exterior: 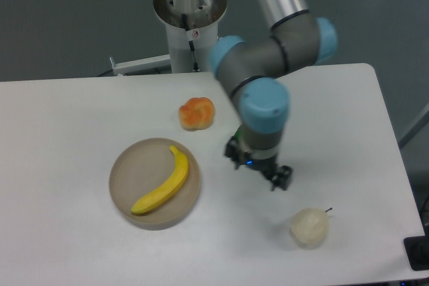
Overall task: Pick up the banana from the plate
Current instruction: 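Move the gripper over the yellow banana on the beige plate, then lower the gripper and close it around the banana, then lift the banana up off the plate, then carry the held banana away from the plate toward the pear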
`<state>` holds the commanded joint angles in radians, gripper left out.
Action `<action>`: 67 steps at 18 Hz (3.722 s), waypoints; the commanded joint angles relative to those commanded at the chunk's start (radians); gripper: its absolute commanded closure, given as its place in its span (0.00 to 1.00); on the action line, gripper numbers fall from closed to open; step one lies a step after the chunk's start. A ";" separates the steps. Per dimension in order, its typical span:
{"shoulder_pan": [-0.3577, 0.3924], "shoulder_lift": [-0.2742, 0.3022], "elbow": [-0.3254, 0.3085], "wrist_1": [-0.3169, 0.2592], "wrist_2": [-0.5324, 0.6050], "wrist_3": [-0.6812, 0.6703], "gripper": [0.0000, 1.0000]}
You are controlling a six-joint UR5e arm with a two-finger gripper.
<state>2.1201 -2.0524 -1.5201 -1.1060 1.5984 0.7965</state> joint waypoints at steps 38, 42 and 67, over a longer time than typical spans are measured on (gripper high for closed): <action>-0.143 0.035 -0.123 0.144 -0.061 -0.214 1.00; -0.065 0.107 -0.095 0.140 -0.019 -0.079 1.00; 0.317 0.060 -0.026 0.009 -0.017 0.647 1.00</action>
<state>2.4375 -1.9926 -1.5463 -1.0968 1.5815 1.4434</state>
